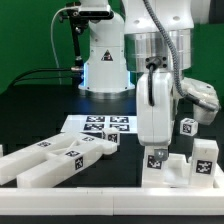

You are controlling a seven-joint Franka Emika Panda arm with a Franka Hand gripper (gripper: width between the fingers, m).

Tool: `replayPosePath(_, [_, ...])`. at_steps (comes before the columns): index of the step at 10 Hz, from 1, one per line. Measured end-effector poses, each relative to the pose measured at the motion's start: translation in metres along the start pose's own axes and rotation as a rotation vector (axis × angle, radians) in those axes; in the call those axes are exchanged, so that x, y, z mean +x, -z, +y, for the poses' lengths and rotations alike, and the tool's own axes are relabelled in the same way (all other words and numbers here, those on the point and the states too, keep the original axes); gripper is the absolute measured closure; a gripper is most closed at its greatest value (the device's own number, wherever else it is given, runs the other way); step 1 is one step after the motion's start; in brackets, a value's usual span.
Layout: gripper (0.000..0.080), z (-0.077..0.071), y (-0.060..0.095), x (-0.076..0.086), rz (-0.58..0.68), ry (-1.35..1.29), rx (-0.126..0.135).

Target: Assemble chair

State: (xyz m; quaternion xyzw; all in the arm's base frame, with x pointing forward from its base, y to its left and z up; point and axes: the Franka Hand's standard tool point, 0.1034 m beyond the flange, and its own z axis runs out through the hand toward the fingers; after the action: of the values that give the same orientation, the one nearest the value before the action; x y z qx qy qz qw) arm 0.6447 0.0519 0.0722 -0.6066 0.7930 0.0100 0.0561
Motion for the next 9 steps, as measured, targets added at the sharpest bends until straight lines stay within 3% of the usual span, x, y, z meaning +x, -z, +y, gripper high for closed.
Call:
replayPosePath(1, [0.0426,0.000,0.001,0.000,0.000,0.016,0.002])
replayPosePath(2, [0.0246,0.001,0.007,-0.002,-0.006,0.073,0.007])
replayPosePath(3, [0.0163,0.005,0.017,0.001,-0.012,0.112,0.015])
replayPosePath(5, [0.0153,0.011,0.025,0.003,-0.015,0.163,0.016])
replayPosePath(9, [0.0151,0.011,0.023,0.004,-0.015,0.195,0.015])
